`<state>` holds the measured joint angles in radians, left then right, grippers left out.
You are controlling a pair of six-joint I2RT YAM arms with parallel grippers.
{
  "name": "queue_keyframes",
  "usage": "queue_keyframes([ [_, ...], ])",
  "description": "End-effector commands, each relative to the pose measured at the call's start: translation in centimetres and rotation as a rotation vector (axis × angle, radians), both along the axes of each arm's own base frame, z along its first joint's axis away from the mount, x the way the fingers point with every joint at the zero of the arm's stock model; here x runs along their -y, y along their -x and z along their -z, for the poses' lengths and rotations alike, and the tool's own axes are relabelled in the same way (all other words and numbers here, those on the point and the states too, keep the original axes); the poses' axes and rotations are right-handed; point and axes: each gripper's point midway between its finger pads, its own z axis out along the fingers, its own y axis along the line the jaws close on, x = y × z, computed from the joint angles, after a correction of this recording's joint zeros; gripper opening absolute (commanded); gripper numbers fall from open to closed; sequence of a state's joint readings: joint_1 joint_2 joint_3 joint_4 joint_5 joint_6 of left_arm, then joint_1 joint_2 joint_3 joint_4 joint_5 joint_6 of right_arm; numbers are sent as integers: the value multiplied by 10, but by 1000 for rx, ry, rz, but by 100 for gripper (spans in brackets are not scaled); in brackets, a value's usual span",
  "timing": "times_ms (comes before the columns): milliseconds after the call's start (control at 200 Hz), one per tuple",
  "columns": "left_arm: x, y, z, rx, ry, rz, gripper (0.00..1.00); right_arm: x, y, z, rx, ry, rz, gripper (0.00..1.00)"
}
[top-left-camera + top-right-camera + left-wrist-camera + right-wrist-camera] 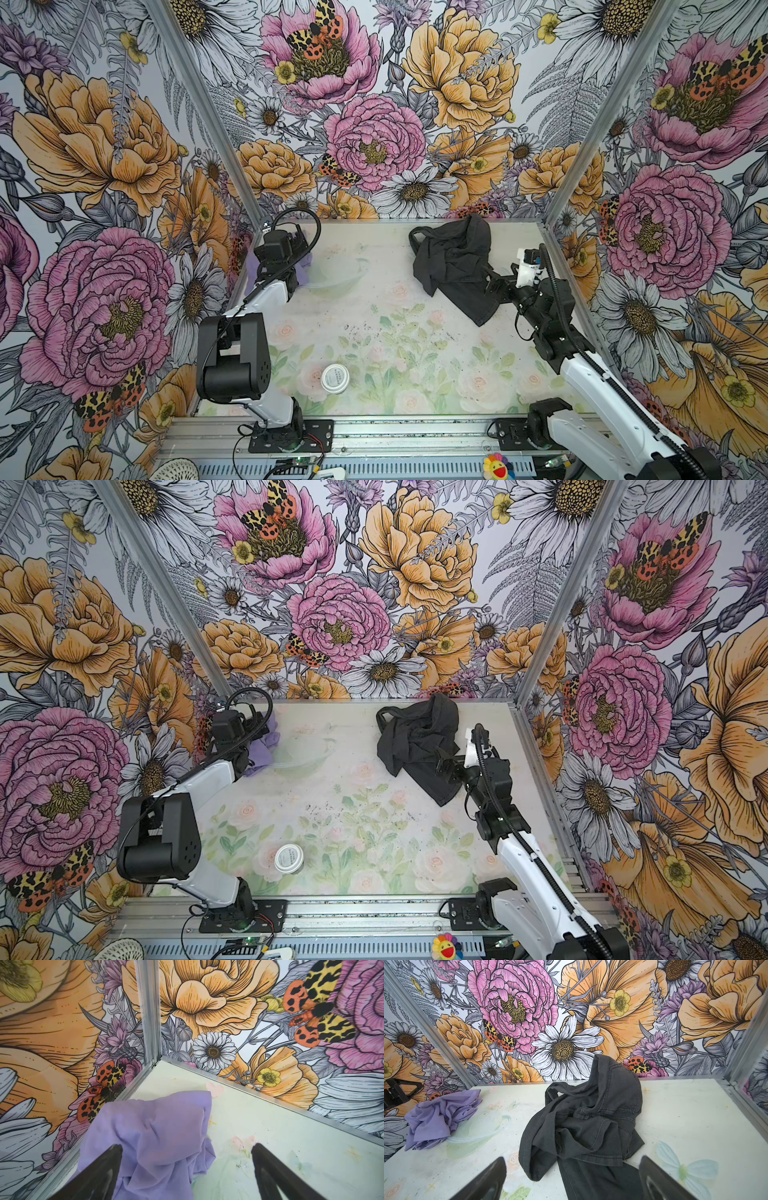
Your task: Pick out a specific cloth from the pile
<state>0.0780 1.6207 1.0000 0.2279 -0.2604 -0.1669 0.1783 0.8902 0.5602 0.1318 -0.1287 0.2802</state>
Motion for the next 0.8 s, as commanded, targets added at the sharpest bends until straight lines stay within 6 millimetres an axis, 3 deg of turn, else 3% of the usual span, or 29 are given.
queue_keyframes([
  [0,-6,-13,3,5,44,-3,99,-5,-2,-16,32,-11,-20,99],
  [300,-12,-29,53,-177,125,14,99,-6,-3,-13,6,-5,-24,100],
  [310,-11,-30,66,-209,135,16,99,-6,-3,-13,5,-5,-25,100],
  [340,-11,-32,76,-241,155,19,98,-6,-4,-13,3,-5,-26,100],
  [796,-9,-35,143,-533,313,25,99,-9,-10,0,-82,9,-35,100],
])
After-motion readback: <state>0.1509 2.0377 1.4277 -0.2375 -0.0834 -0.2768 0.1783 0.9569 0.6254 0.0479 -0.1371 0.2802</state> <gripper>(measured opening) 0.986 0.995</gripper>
